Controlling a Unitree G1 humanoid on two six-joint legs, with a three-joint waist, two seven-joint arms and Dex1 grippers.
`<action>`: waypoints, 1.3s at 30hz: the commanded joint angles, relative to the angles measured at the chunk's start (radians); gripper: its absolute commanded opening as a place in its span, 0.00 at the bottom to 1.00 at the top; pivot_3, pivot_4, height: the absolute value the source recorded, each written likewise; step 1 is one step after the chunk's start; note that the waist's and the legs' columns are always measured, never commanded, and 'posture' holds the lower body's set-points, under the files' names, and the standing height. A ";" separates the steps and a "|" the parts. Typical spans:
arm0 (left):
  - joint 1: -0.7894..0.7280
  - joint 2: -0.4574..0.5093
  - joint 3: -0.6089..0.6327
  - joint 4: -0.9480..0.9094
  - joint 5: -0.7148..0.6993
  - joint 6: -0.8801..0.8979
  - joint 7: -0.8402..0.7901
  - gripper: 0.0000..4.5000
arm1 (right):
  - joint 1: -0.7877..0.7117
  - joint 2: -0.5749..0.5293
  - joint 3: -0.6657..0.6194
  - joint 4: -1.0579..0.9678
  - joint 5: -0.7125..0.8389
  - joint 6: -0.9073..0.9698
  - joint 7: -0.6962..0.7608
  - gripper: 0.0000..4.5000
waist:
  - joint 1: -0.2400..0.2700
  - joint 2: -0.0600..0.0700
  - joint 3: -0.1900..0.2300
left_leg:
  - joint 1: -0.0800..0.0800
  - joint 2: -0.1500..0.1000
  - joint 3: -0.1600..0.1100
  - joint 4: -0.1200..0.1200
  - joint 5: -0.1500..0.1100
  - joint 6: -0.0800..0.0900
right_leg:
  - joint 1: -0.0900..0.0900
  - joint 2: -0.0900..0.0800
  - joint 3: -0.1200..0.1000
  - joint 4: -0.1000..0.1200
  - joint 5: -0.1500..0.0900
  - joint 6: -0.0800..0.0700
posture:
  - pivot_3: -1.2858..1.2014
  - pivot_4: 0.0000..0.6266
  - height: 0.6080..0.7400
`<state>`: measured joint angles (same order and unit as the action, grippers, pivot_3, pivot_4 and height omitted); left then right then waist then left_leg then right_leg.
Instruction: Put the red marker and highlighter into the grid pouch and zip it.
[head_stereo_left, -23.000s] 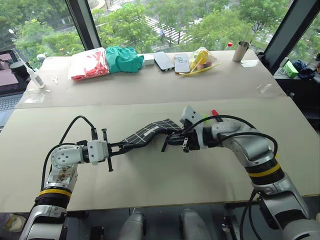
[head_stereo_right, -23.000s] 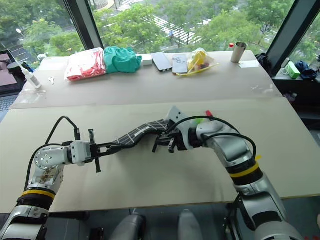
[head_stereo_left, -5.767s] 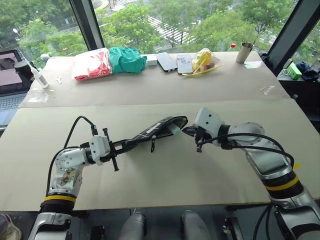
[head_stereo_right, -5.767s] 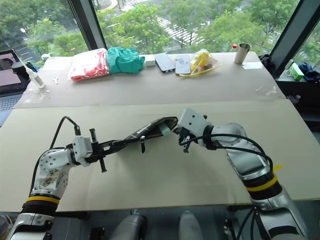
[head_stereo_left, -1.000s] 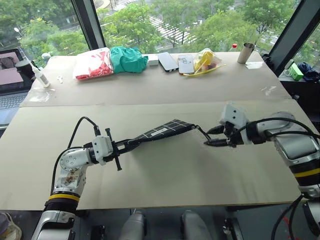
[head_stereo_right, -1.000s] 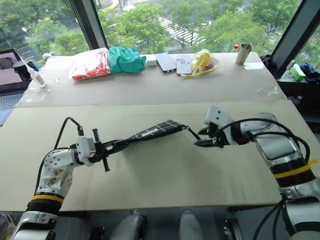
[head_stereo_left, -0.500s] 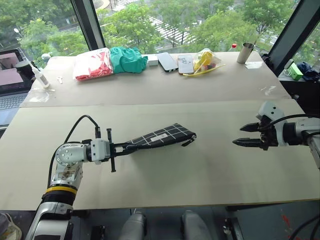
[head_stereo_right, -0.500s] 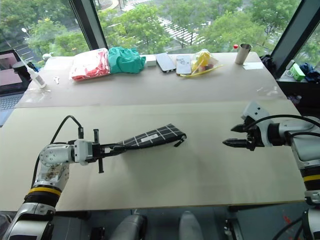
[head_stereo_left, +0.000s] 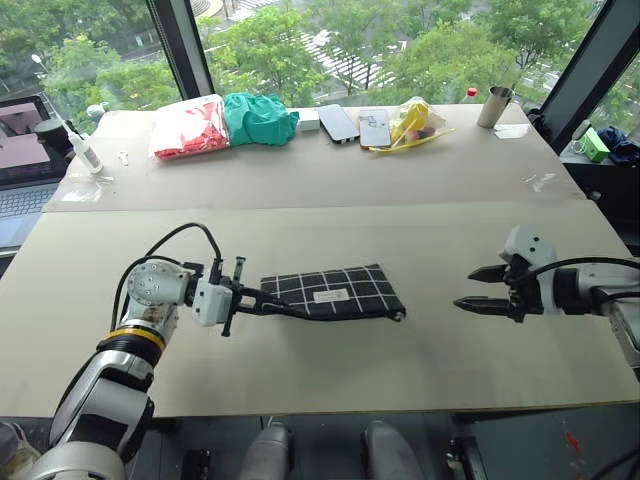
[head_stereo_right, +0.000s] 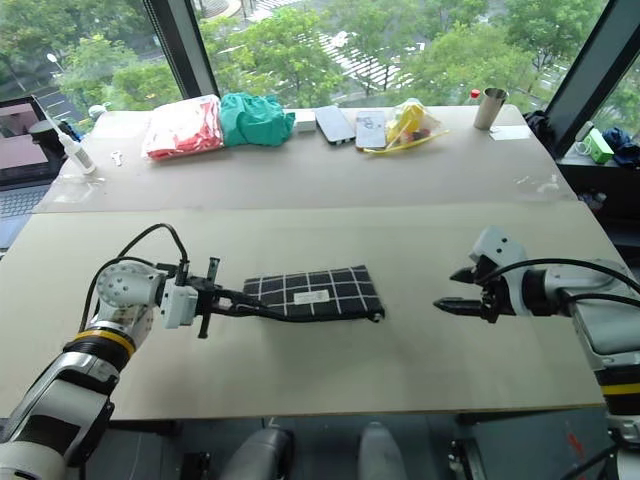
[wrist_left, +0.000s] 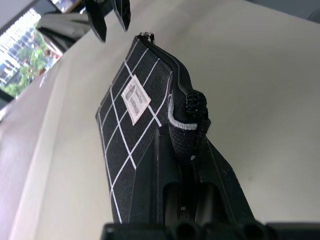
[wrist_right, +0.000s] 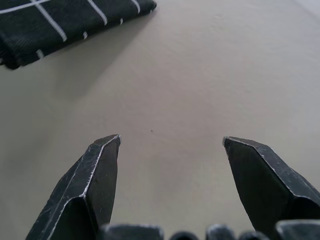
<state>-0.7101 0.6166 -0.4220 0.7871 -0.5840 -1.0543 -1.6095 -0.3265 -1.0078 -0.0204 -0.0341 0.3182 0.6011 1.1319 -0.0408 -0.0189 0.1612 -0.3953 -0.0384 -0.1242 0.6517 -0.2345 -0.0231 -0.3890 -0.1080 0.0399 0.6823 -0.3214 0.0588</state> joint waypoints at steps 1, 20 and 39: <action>-0.053 0.003 -0.051 0.066 -0.034 -0.053 -0.005 0.08 | 0.012 -0.017 -0.058 -0.051 0.023 0.021 -0.014 0.82 | -0.001 0.000 0.000 | 0.000 0.000 0.000 0.000 0.000 0.000 | 0.000 0.000 0.000 0.000 0.000 0.000 | 0.52 0.24 1.00; 0.059 0.270 -0.072 -0.106 -0.031 0.312 -0.005 0.79 | 0.018 -0.045 -0.076 -0.018 0.019 0.021 0.000 0.83 | -0.026 0.000 0.000 | -0.003 0.001 -0.002 0.008 -0.004 0.007 | -0.001 0.002 -0.001 0.002 0.000 0.001 | 0.52 0.24 1.00; 0.727 0.180 0.636 -0.854 -0.296 1.415 0.952 0.79 | 0.110 0.235 -0.310 -0.027 0.097 -0.003 -0.299 0.83 | -0.003 0.004 0.002 | -0.003 0.001 -0.005 0.008 -0.006 0.009 | -0.004 0.002 0.006 0.008 -0.001 0.001 | 0.52 0.24 1.00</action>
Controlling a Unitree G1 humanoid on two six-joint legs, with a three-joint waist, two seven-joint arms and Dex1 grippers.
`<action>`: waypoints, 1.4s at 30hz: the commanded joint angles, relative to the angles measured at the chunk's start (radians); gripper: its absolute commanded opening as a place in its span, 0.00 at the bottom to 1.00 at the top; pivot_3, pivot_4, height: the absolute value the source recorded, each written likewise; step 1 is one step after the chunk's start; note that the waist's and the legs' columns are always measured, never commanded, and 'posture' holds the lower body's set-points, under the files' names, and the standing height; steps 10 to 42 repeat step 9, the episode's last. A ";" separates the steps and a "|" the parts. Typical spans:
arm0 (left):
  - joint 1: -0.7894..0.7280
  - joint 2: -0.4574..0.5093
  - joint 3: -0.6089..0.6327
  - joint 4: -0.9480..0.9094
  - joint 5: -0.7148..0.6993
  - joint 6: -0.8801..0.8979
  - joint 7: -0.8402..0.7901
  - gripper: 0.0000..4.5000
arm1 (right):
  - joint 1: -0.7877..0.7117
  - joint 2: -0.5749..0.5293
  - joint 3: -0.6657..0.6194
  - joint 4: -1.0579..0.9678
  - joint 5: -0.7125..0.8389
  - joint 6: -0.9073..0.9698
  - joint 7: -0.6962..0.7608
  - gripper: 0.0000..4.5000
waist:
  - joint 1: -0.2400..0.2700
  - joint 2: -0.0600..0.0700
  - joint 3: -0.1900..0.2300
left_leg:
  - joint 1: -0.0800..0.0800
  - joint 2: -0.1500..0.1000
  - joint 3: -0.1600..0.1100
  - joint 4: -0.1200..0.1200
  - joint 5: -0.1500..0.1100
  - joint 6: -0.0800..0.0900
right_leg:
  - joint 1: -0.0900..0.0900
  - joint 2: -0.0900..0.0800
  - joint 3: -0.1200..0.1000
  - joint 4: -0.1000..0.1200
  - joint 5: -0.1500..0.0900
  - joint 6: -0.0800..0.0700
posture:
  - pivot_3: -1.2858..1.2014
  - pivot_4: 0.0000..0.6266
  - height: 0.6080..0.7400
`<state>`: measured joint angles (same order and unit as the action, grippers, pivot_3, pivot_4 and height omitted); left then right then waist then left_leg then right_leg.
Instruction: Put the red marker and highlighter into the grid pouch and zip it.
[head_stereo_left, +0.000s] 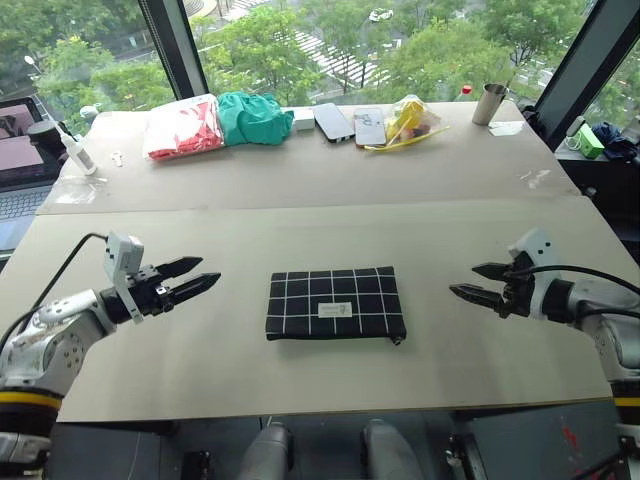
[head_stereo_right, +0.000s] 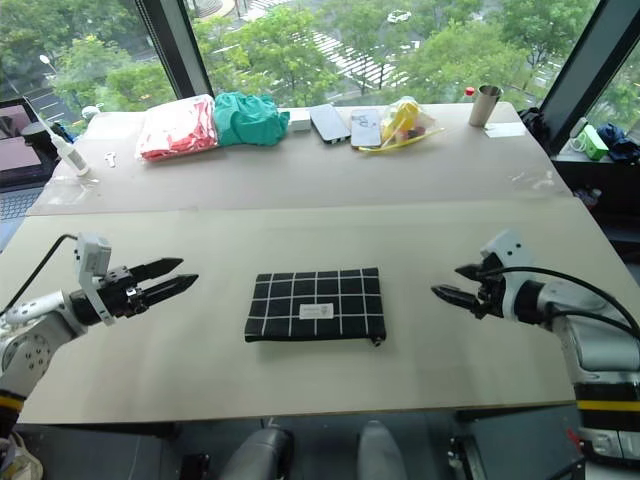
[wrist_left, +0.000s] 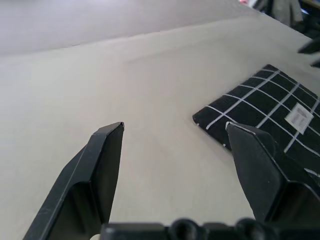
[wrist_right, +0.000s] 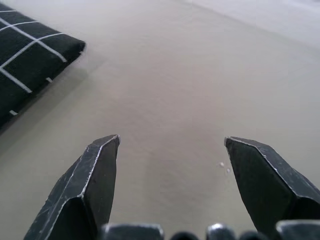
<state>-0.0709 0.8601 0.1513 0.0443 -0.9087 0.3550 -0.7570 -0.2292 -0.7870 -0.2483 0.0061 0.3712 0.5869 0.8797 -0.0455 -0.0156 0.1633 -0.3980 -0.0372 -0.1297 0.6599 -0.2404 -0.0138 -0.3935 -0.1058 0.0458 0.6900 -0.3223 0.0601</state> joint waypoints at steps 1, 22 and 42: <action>0.108 -0.079 0.067 -0.128 0.050 0.006 0.104 0.79 | 0.014 0.016 -0.078 -0.068 0.042 0.012 -0.051 0.83 | 0.003 0.000 0.000 | 0.002 0.000 0.001 0.000 0.000 0.000 | 0.002 0.000 0.001 0.000 0.000 0.000 | 0.52 0.24 1.00; 0.122 -0.116 0.137 -0.144 0.106 0.030 0.092 0.79 | 0.021 0.015 -0.051 -0.078 0.042 0.002 -0.061 0.83 | 0.019 0.000 0.000 | 0.004 -0.001 0.007 -0.001 0.000 0.000 | 0.005 -0.001 0.000 -0.003 0.000 0.000 | 0.52 0.24 1.00; 0.122 -0.116 0.137 -0.144 0.106 0.030 0.092 0.79 | 0.021 0.015 -0.051 -0.078 0.042 0.002 -0.061 0.83 | 0.019 0.000 0.000 | 0.004 -0.001 0.007 -0.001 0.000 0.000 | 0.005 -0.001 0.000 -0.003 0.000 0.000 | 0.52 0.24 1.00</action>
